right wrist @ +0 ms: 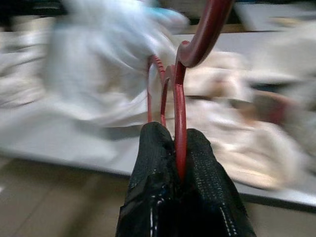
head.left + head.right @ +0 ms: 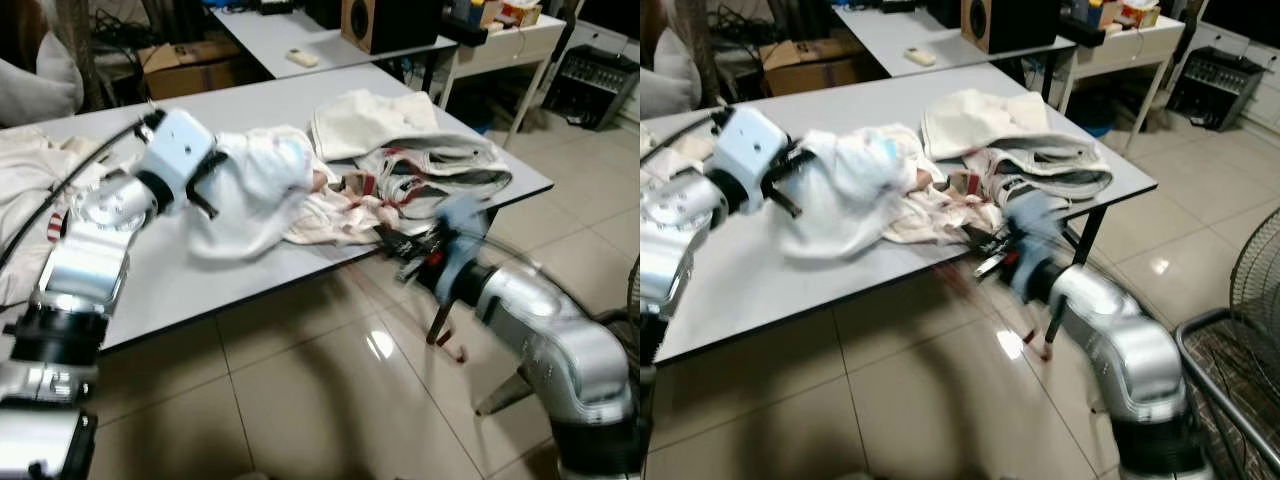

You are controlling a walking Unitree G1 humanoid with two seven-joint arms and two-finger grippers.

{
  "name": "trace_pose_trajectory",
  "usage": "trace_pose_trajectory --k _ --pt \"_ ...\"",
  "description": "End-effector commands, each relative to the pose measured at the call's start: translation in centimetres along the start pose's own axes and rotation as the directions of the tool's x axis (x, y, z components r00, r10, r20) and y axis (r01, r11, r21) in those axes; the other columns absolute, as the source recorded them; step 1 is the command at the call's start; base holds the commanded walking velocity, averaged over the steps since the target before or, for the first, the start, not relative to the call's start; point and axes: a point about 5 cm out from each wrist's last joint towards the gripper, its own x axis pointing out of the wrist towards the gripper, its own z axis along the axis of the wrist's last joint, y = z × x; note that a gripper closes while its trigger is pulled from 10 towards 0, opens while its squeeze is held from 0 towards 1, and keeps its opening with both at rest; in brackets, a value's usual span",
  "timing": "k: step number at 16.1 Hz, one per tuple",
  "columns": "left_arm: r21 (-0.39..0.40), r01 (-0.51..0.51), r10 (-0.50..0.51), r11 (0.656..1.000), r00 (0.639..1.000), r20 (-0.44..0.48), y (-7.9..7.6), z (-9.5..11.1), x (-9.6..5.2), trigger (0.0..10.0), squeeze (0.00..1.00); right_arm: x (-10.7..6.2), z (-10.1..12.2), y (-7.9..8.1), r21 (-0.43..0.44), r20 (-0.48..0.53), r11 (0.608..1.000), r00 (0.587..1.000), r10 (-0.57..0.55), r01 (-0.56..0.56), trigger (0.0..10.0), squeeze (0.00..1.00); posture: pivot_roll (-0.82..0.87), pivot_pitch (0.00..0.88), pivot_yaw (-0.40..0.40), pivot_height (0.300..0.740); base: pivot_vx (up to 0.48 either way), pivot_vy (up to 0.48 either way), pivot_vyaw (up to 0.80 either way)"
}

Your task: Hang hanger

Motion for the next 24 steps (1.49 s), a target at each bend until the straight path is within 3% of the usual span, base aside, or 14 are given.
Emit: trace_pose_trajectory --k 1,2,3,4,5,6,9,13,17,18,19,20,21,24 --pt "0.032 -0.108 0.107 0.994 0.994 0.024 2.8 0.7 -0.4 0.0 0.0 -0.3 2.7 -2.3 -0.016 0.148 0.987 0.977 -0.155 0.159 10.0 0.0 -0.13 0.002 0.051 0.74 0.0 0.0 0.0" --pt "0.023 -0.217 0.214 0.976 0.973 0.084 4.7 1.8 -0.7 0.0 0.0 -0.4 4.3 -2.7 0.038 0.244 0.985 0.955 -0.171 0.167 10.0 0.0 -0.13 0.002 0.051 0.74 0.0 0.0 0.0" --pt "-0.071 -0.37 0.376 0.926 0.906 0.194 8.0 4.0 -1.8 0.0 0.0 -1.0 6.6 -3.0 0.112 0.366 0.984 0.915 -0.171 0.139 10.0 0.0 -0.13 0.001 0.049 0.74 0.0 0.0 0.0" --pt "-0.061 -0.391 0.395 0.918 0.897 0.2 8.6 4.3 -2.2 0.0 0.0 -1.1 6.7 -2.9 0.116 0.367 0.987 0.918 -0.15 0.115 10.0 0.0 -0.13 0.001 0.049 0.74 0.0 0.0 0.0" --pt "0.008 -0.321 0.318 0.947 0.94 0.125 7.6 2.9 -2.0 0.0 0.0 -0.9 5.4 -2.5 0.077 0.293 0.992 0.949 -0.115 0.097 10.0 0.0 -0.13 0.001 0.05 0.74 0.0 0.0 0.0" --pt "0.034 -0.168 0.167 0.985 0.986 0.018 4.1 0.2 -1.4 0.0 0.0 -0.7 2.5 -1.1 0.002 0.138 1.0 0.99 -0.031 0.031 10.0 0.0 -0.13 0.005 0.051 0.74 0.0 0.0 0.0" --pt "0.005 -0.093 0.093 0.996 0.995 0.019 1.1 -0.6 -0.7 0.0 0.0 -1.1 1.0 1.4 0.008 0.079 0.991 0.988 0.129 -0.13 10.0 0.0 -0.13 0.011 0.048 0.74 0.0 0.0 0.0" --pt "0.044 -0.035 0.033 0.998 0.999 0.042 0.4 0.2 -0.1 0.0 0.0 -1.9 1.5 3.2 -0.028 0.096 0.954 0.949 0.299 -0.298 10.0 0.0 -0.13 0.013 0.054 0.74 0.0 0.0 0.0" --pt "0.097 0.022 -0.029 0.995 0.997 0.071 -0.3 0.8 0.3 5.9 0.0 -2.6 0.8 4.4 -0.042 0.039 0.914 0.913 0.405 -0.404 10.0 0.0 -0.13 0.011 0.053 0.74 0.0 0.0 0.0" --pt "0.099 0.016 -0.022 0.995 0.997 0.067 -0.2 0.7 0.5 10.0 0.0 -2.5 0.6 4.2 -0.041 0.029 0.924 0.924 0.381 -0.379 10.0 0.0 -0.13 0.011 0.053 0.74 0.0 0.0 0.0" --pt "-0.032 0.034 -0.034 0.999 0.999 0.005 -0.6 -0.7 0.9 10.0 1.0 -1.9 0.3 2.9 -0.018 0.02 0.967 0.967 0.256 -0.255 10.0 0.0 -0.12 0.013 0.052 0.74 0.0 0.0 0.0" --pt "-0.119 0.011 -0.022 0.993 0.996 -0.087 -0.8 -2.9 1.1 10.0 1.0 -1.6 0.3 2.2 -0.006 0.028 0.982 0.981 0.191 -0.191 10.0 0.0 -0.13 0.014 0.055 0.74 0.0 0.0 0.0" --pt "-0.108 -0.063 0.036 0.992 0.972 -0.231 -0.8 -6.3 0.6 10.0 1.0 -1.6 0.5 2.1 0.001 0.049 0.984 0.983 0.179 -0.179 10.0 0.0 -0.13 0.016 0.06 0.74 0.0 0.0 0.0" --pt "-0.22 -0.067 0.014 0.973 0.973 -0.23 -0.9 -7.1 -0.9 10.0 1.0 -1.8 0.5 2.5 0.003 0.055 0.98 0.979 0.197 -0.197 10.0 0.0 -0.12 0.016 0.062 0.74 0.0 0.0 0.0"
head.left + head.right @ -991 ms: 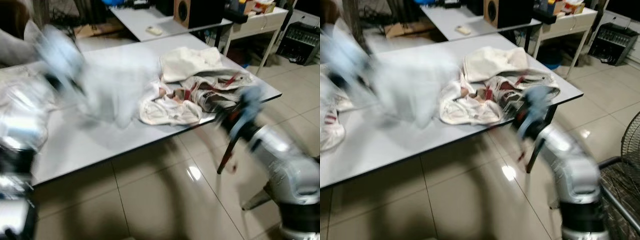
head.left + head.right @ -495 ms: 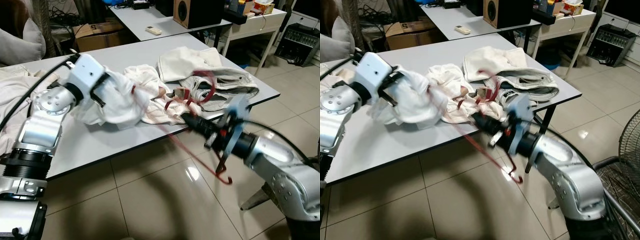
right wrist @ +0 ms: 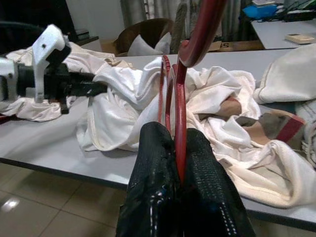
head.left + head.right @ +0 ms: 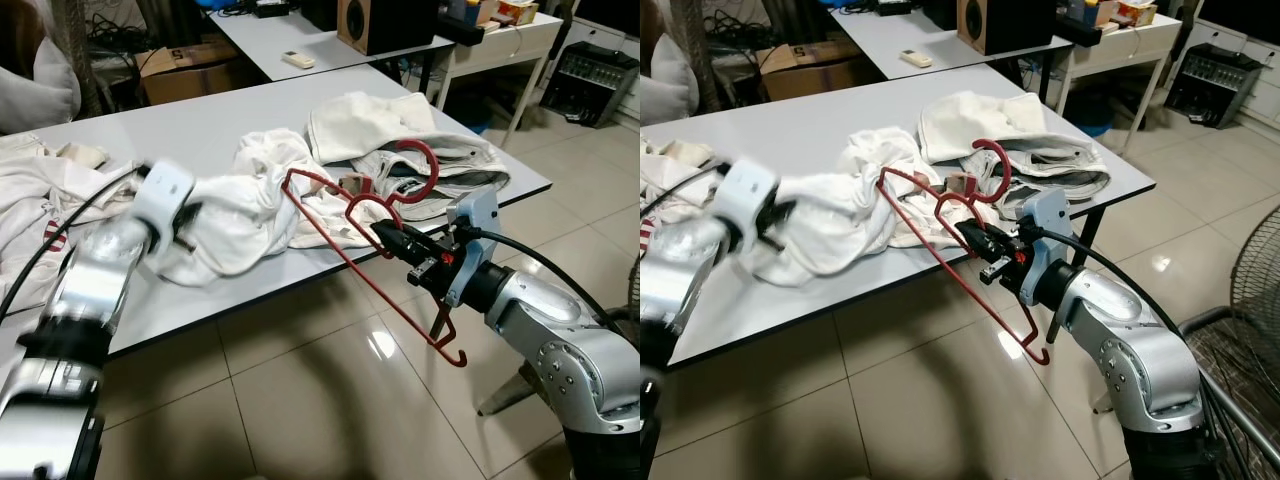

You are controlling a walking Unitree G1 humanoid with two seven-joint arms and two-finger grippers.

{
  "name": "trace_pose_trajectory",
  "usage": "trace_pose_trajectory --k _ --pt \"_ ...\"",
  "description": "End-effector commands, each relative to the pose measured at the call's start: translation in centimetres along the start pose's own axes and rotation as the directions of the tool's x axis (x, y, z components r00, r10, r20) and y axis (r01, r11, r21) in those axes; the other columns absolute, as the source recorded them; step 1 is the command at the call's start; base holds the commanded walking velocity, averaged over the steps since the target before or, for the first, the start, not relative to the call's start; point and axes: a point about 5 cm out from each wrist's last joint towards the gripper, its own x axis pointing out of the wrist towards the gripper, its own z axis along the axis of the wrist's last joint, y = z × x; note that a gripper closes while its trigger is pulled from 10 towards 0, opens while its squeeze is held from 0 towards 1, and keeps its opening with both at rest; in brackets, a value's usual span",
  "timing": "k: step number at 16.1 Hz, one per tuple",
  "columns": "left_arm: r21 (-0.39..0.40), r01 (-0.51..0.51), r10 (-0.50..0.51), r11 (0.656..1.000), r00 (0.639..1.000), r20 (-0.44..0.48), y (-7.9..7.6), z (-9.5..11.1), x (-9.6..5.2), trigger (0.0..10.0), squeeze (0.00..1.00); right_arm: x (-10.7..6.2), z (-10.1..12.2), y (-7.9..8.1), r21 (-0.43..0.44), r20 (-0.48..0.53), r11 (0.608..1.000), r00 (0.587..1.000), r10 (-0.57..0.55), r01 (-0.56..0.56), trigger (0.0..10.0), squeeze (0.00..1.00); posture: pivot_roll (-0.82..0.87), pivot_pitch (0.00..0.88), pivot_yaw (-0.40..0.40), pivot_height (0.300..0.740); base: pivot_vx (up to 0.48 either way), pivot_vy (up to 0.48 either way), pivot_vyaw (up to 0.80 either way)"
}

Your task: Hang hanger

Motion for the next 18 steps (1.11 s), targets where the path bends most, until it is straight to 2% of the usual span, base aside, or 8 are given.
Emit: trace_pose_trajectory --k 1,4,8,10,11,13,16,18 --pt "-0.082 0.09 -0.086 0.993 0.995 0.056 -0.1 1.1 -1.0 10.0 1.0 0.1 0.1 0.5 0.003 0.013 1.0 1.0 0.015 -0.015 10.0 0.0 -0.1 0.013 0.061 0.74 0.0 0.0 0.0" --pt "-0.227 0.227 -0.216 0.947 0.974 0.074 -2.6 0.2 -3.0 10.0 1.0 1.0 0.0 0.9 0.021 0.03 1.0 0.999 0.019 -0.02 10.0 0.0 -0.08 0.01 0.064 0.74 0.0 0.0 0.0" --pt "-0.287 0.148 -0.149 0.947 0.989 0.019 -3.6 -1.1 -3.8 10.0 1.0 1.3 0.2 0.9 0.027 0.049 0.999 0.999 0.017 -0.019 10.0 0.0 -0.06 0.007 0.08 0.74 0.0 0.0 0.0" --pt "-0.289 0.12 -0.126 0.95 0.992 -0.004 -4.5 -2.1 -3.5 10.0 0.14 1.4 0.2 0.9 0.03 0.06 0.999 0.998 0.017 -0.019 10.0 0.0 -0.06 0.007 0.084 0.74 0.0 0.0 0.0" --pt "-0.314 0.113 -0.116 0.943 0.993 0.009 -5.3 -2.7 -3.3 10.0 0.0 1.5 0.3 1.0 0.029 0.066 0.999 0.998 0.019 -0.021 10.0 0.0 -0.06 0.007 0.085 0.74 0.0 0.0 0.0" --pt "-0.332 0.086 -0.081 0.939 0.996 0.031 -6.2 -3.3 -3.0 10.0 0.0 1.5 0.5 0.9 0.025 0.076 1.0 0.997 0.01 -0.012 10.0 0.0 -0.07 0.003 0.099 0.74 0.0 0.0 0.0" --pt "-0.285 -0.011 0.029 0.959 0.998 0.06 -5.5 -2.6 -2.6 10.0 0.0 1.5 0.6 0.8 0.024 0.089 1.0 0.996 0.003 -0.005 10.0 0.0 -0.07 0.0 0.101 0.74 0.0 0.0 0.0" --pt "-0.278 0.008 0.007 0.961 0.998 0.056 -5.3 -2.5 -2.5 10.0 0.0 1.4 0.6 0.8 0.023 0.088 1.0 0.996 0.001 -0.003 10.0 0.0 -0.07 0.0 0.104 0.74 0.0 0.0 0.0"
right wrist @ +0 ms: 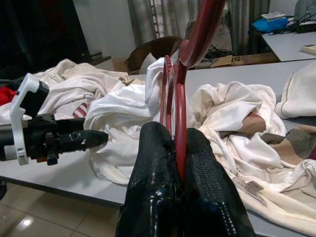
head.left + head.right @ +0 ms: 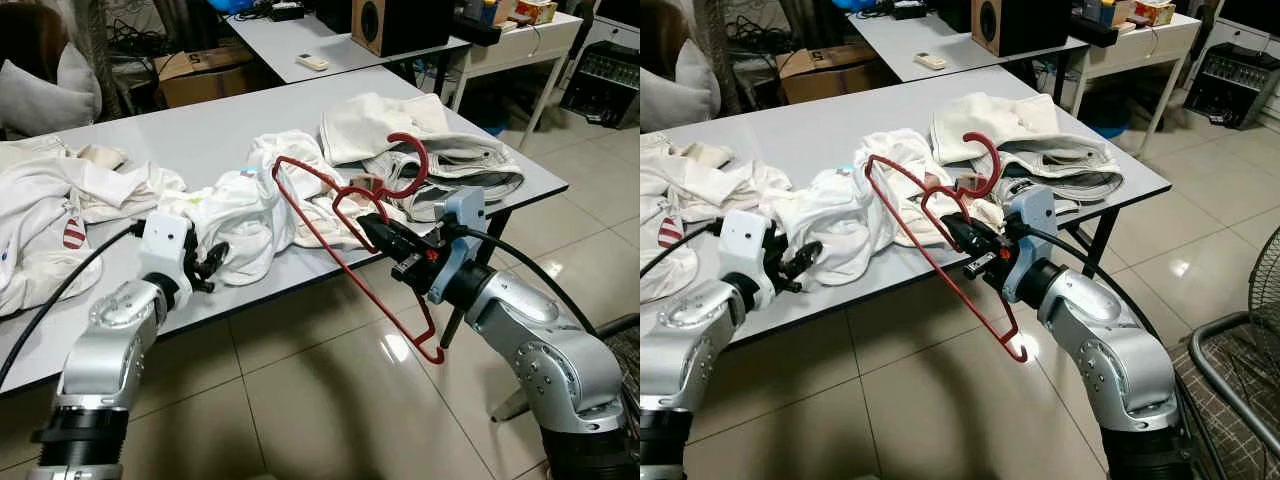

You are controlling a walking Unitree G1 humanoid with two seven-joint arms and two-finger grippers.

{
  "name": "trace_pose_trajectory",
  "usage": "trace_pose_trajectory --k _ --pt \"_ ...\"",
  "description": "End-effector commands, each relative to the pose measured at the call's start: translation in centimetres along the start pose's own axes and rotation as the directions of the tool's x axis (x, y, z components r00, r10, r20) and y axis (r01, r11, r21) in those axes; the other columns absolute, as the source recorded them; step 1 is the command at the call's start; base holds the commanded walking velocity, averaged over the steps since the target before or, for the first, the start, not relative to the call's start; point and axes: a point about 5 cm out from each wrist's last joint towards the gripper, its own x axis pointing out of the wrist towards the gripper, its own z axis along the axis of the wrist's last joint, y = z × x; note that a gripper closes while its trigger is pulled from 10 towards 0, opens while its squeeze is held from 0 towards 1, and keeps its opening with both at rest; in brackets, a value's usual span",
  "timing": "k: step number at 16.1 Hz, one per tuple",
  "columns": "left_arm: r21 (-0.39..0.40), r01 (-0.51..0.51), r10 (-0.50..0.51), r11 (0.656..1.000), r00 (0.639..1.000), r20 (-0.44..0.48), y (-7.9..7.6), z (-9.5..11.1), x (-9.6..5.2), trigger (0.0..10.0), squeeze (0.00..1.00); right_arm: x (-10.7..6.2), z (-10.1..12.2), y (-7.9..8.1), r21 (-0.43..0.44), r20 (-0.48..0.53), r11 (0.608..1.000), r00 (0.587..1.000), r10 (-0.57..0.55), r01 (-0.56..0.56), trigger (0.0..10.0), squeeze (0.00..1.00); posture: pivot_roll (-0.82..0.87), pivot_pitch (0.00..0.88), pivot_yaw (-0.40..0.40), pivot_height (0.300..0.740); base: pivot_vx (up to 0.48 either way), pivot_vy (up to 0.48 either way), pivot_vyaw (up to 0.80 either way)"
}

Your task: Hang hanger

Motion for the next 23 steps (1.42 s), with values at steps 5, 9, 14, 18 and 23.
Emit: trace_pose_trajectory --k 5,9,14,18,23 --pt "0.12 0.192 -0.172 0.974 0.973 -0.154 -2.0 -3.4 -0.9 10.0 0.0 0.1 0.7 -0.2 -0.016 0.034 1.0 0.999 -0.006 0.006 10.0 0.0 -0.08 0.0 0.111 0.74 0.0 0.0 0.0" --pt "0.105 0.074 -0.055 0.992 0.983 -0.172 -1.2 -3.9 0.0 10.0 0.0 0.0 0.8 -0.1 -0.022 0.036 1.0 0.999 -0.003 0.003 10.0 0.0 -0.09 0.0 0.114 0.74 0.0 0.0 0.0" --pt "0.085 -0.053 0.061 0.995 0.994 -0.087 0.8 -2.3 1.0 0.0 0.0 -0.1 0.8 -0.2 -0.026 0.039 1.0 0.999 -0.009 0.01 10.0 0.0 -0.1 0.0 0.124 0.74 0.0 0.0 0.0" --pt "0.16 -0.154 0.152 0.975 0.988 0.03 3.8 2.3 1.6 0.0 0.0 -1.6 0.2 -0.1 -0.062 -0.005 0.998 1.0 0.013 -0.013 10.0 0.0 -0.1 0.0 0.124 0.74 0.0 0.0 0.0" --pt "0.224 -0.292 0.174 0.93 0.884 0.434 5.7 13.8 1.1 0.0 0.0 -4.3 0.8 -2.5 -0.042 0.056 0.984 0.984 -0.17 0.172 10.0 0.0 -0.11 0.0 0.129 0.74 0.0 0.0 0.0"
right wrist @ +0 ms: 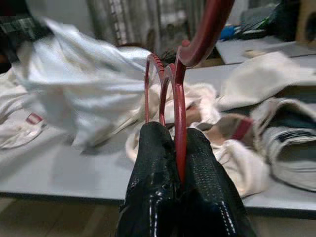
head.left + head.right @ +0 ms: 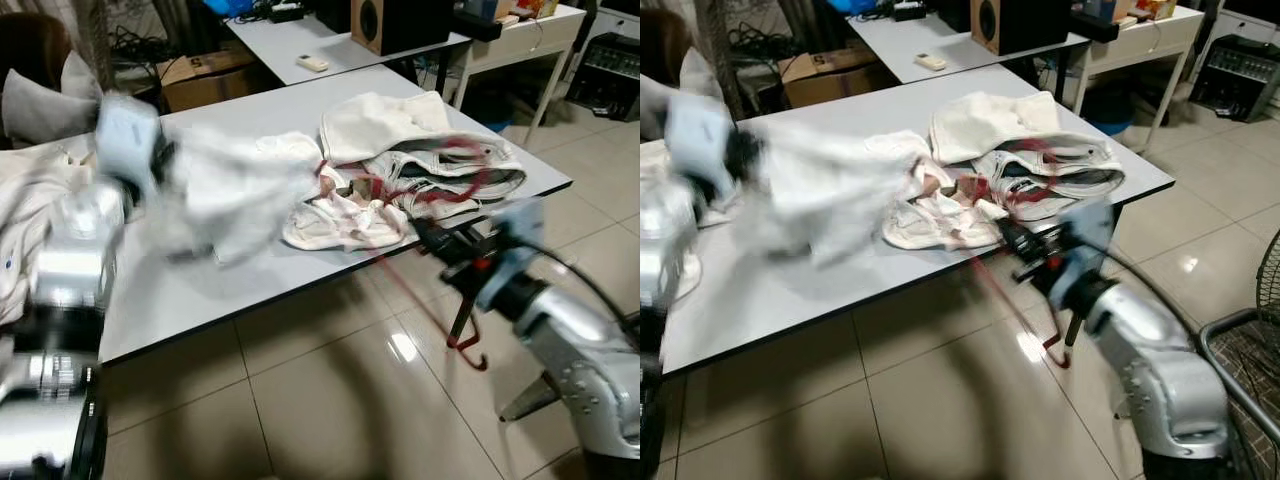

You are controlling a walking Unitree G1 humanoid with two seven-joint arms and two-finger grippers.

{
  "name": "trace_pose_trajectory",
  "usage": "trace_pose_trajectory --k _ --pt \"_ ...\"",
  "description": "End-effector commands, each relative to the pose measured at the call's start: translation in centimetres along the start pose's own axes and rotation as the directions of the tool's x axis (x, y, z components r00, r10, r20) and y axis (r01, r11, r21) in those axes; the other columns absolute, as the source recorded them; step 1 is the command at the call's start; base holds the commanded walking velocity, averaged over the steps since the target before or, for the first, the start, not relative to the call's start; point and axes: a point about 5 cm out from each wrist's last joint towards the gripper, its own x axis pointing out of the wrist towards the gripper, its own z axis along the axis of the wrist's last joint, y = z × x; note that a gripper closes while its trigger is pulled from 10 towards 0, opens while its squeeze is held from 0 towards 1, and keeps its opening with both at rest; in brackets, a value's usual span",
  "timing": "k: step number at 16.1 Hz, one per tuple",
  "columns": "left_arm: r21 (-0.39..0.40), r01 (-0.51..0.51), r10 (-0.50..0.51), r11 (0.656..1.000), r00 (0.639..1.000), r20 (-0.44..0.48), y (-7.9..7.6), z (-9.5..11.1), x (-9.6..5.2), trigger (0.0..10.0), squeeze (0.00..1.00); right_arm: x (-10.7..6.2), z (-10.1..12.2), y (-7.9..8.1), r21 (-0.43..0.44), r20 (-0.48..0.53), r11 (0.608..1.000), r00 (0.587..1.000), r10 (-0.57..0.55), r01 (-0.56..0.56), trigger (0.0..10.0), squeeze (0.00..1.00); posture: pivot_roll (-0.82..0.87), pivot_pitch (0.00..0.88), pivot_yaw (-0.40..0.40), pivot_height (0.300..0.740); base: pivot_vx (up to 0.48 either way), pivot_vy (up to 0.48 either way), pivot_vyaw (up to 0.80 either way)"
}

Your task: Hang hanger

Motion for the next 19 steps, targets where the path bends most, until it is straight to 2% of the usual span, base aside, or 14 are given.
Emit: trace_pose_trajectory --k 1,2,3,4,6,8,10,12,14,15,16,17,18,19 --pt "0.065 0.043 -0.042 0.997 0.999 -0.018 0.1 0.1 -0.2 0.0 0.0 -0.4 -0.2 0.5 -0.007 -0.011 1.0 1.0 0.018 -0.018 10.0 0.0 -0.1 0.0 0.127 0.74 0.0 0.0 0.0" --pt "0.123 0.094 -0.087 0.988 0.994 -0.06 -0.6 -0.8 -0.4 0.0 0.0 -0.4 -0.7 0.8 -0.014 -0.046 0.999 0.998 0.039 -0.039 10.0 0.0 -0.1 0.0 0.127 0.74 0.0 0.0 0.0" --pt "0.131 0.139 -0.125 0.982 0.986 -0.113 -1.4 -2.1 -0.6 0.0 0.0 -0.6 -1.7 1.7 -0.036 -0.114 0.994 0.988 0.1 -0.105 10.0 0.0 -0.11 0.0 0.124 0.74 0.0 0.0 0.0" --pt "0.131 0.144 -0.128 0.981 0.985 -0.119 -1.7 -2.4 -0.6 0.0 0.0 -0.7 -2.0 2.3 -0.045 -0.14 0.987 0.979 0.148 -0.155 10.0 0.0 -0.11 0.0 0.119 0.74 0.0 0.0 0.0" --pt "0.14 0.182 -0.164 0.973 0.978 -0.13 -2.2 -2.5 -0.5 0.0 0.0 -0.9 -1.8 3.0 -0.035 -0.137 0.976 0.968 0.21 -0.217 10.0 0.0 -0.11 0.0 0.118 0.74 0.0 0.0 0.0" --pt "0.197 0.295 -0.26 0.935 0.947 -0.186 -3.9 -3.4 -0.6 0.0 0.0 -1.4 -1.9 4.7 -0.012 -0.159 0.934 0.922 0.352 -0.358 10.0 0.0 -0.11 0.0 0.116 0.74 0.0 0.0 0.0" --pt "0.195 0.301 -0.266 0.933 0.945 -0.188 -4.2 -3.5 -0.5 0.0 0.0 -1.7 -1.9 5.4 0.001 -0.163 0.915 0.902 0.399 -0.404 10.0 0.0 -0.11 0.0 0.116 0.74 0.0 0.0 0.0" --pt "0.188 0.33 -0.298 0.925 0.938 -0.178 -4.6 -3.3 -0.5 0.0 0.0 -1.4 -1.9 4.5 -0.015 -0.16 0.946 0.934 0.318 -0.325 10.0 0.0 -0.11 0.0 0.116 0.74 0.0 0.0 0.0" --pt "0.197 0.339 -0.305 0.92 0.934 -0.184 -4.6 -3.2 -0.6 0.0 0.0 -1.4 -1.8 4.5 -0.019 -0.163 0.941 0.93 0.33 -0.337 10.0 0.0 -0.11 0.0 0.12 0.74 0.0 0.0 0.0" --pt "0.204 0.309 -0.273 0.929 0.943 -0.188 -4.1 -3.3 -0.6 0.0 0.0 -0.8 -1.4 2.5 -0.012 -0.125 0.987 0.98 0.158 -0.161 10.0 0.0 -0.11 0.0 0.12 0.74 0.0 0.0 0.0" --pt "0.205 0.288 -0.252 0.935 0.95 -0.186 -3.8 -3.2 -0.5 0.0 0.0 -1.1 -1.2 2.4 0.049 -0.105 0.983 0.978 0.179 -0.175 10.0 0.0 -0.11 0.0 0.118 0.74 0.0 0.0 0.0" --pt "0.201 0.262 -0.227 0.944 0.957 -0.179 -3.4 -3.1 -0.4 0.0 0.0 -2.0 -1.1 3.4 0.104 -0.099 0.951 0.949 0.3 -0.29 10.0 0.0 -0.11 0.0 0.121 0.74 0.0 0.0 0.0" --pt "0.198 0.253 -0.221 0.947 0.96 -0.172 -3.3 -2.9 -0.3 0.0 0.0 -2.4 -1.3 3.8 0.099 -0.114 0.941 0.936 0.334 -0.324 10.0 0.0 -0.11 0.0 0.121 0.74 0.0 0.0 0.0" --pt "0.192 0.253 -0.223 0.948 0.961 -0.164 -3.4 -2.7 -0.2 0.0 0.0 -2.6 -1.9 3.7 0.111 -0.146 0.945 0.936 0.321 -0.306 10.0 0.0 -0.11 0.0 0.12 0.74 0.0 0.0 0.0"
